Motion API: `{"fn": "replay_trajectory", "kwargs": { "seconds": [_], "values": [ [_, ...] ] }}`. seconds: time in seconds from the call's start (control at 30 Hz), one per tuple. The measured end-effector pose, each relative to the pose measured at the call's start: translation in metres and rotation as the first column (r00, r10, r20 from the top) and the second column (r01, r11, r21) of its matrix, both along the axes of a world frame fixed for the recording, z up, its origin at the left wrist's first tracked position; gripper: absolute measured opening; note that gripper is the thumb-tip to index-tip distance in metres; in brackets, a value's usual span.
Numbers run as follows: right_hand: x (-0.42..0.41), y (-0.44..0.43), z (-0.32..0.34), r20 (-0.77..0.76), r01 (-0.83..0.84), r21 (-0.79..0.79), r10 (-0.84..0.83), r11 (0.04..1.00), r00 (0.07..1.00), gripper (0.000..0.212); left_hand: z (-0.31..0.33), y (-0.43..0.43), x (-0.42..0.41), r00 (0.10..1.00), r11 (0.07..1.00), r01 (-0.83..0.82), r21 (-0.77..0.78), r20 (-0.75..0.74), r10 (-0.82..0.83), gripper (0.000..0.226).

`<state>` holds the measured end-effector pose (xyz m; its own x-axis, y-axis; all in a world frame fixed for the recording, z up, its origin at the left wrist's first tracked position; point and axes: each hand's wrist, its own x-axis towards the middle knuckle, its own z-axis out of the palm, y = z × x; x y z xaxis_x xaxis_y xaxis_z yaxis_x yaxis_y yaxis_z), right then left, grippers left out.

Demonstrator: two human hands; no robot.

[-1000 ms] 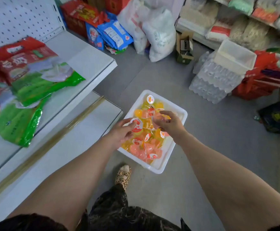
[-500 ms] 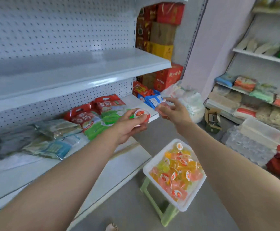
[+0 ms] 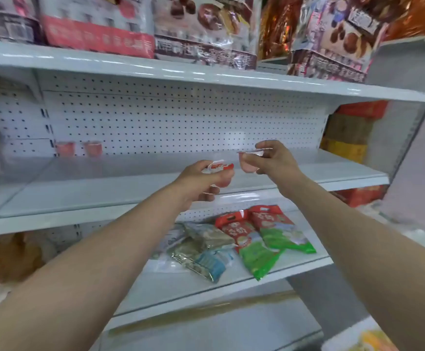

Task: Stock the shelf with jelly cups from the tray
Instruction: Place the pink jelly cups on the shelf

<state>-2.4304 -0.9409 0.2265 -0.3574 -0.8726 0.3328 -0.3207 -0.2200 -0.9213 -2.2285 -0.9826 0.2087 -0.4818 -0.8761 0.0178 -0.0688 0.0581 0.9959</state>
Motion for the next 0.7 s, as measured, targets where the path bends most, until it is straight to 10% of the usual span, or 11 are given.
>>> {"fn": "replay_trajectory", "kwargs": {
  "seconds": [0.4, 0.7],
  "values": [
    [0.259, -0.163, -0.012, 0.024, -0.331, 0.087, 0.33, 0.94, 0.944, 0.063, -0.002, -0.135, 0.246, 0.874, 0.868, -0.47, -0.158, 0.051, 0.482, 0.045],
    [0.333, -0.257, -0.049, -0.107, -0.243, 0.221, 0.272, 0.944, 0.956, 0.07, -0.028, -0.236, 0.31, 0.758, 0.78, -0.561, -0.278, 0.208, 0.619, 0.037]
  ]
}}
